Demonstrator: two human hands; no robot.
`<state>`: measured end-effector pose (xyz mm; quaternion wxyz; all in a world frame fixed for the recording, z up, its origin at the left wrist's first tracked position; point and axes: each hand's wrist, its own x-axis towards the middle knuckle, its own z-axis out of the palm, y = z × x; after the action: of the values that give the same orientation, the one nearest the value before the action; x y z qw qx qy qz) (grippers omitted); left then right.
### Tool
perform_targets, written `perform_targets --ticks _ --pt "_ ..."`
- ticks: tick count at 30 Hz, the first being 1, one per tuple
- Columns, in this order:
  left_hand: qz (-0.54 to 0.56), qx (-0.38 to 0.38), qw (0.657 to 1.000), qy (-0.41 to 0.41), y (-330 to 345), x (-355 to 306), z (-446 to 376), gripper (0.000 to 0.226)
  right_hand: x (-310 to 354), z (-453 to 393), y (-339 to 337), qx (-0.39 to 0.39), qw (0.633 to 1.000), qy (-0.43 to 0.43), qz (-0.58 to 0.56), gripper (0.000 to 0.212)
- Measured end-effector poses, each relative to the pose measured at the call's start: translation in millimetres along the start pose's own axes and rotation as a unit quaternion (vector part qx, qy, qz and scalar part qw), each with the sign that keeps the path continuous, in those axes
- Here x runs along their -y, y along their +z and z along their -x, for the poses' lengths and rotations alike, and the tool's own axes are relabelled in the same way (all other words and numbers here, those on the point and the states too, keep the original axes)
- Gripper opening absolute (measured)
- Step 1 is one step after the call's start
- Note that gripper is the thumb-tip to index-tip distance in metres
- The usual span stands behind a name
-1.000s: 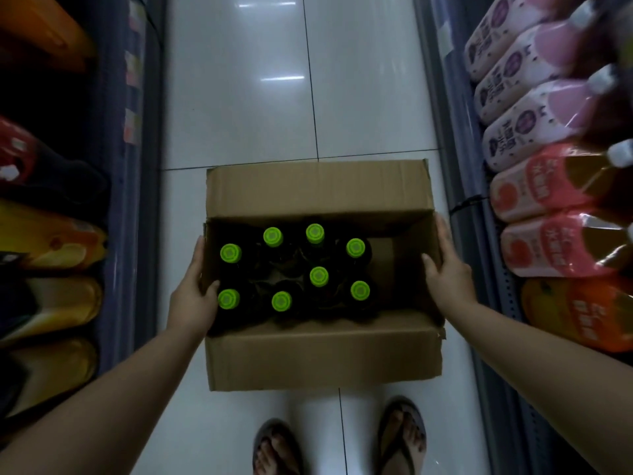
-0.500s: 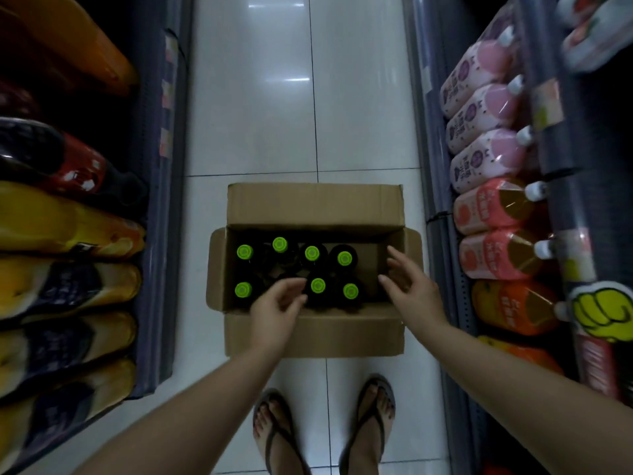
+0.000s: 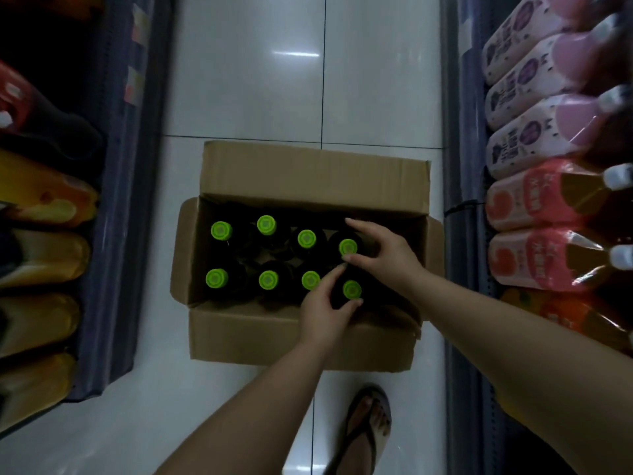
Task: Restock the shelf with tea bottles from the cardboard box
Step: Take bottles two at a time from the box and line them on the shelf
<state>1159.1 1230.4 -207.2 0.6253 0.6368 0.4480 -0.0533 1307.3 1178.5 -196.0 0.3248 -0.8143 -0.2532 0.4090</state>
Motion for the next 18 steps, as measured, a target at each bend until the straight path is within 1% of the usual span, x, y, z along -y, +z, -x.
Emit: perform_targets --ticks 3,5,8,10,14,18 --pt "-0.092 0.014 0.996 0.011 8 -1 -13 0.069 -13 -11 7 0.022 1.000 -0.006 0.005 0.062" --pt "-0.138 0.001 0.990 0.034 14 1 -18 0.065 -21 -18 10 0.020 1.000 -0.011 0.001 0.058" --pt "-0.135 -0.067 0.987 0.057 22 6 -18 0.048 -26 -27 12 0.010 1.000 -0.016 0.001 0.051" --pt "-0.117 -0.096 0.986 0.062 24 7 -15 0.045 -25 -26 14 -0.008 1.000 -0.021 -0.009 0.048" --pt "-0.087 -0.074 0.989 0.094 16 3 -5 0.038 -15 -6 9 -0.050 0.996 -0.028 -0.072 0.043" --pt "-0.077 -0.060 0.986 0.138 -3 -21 16 0.036 5 21 -15 -0.086 0.989 -0.039 -0.111 0.042"
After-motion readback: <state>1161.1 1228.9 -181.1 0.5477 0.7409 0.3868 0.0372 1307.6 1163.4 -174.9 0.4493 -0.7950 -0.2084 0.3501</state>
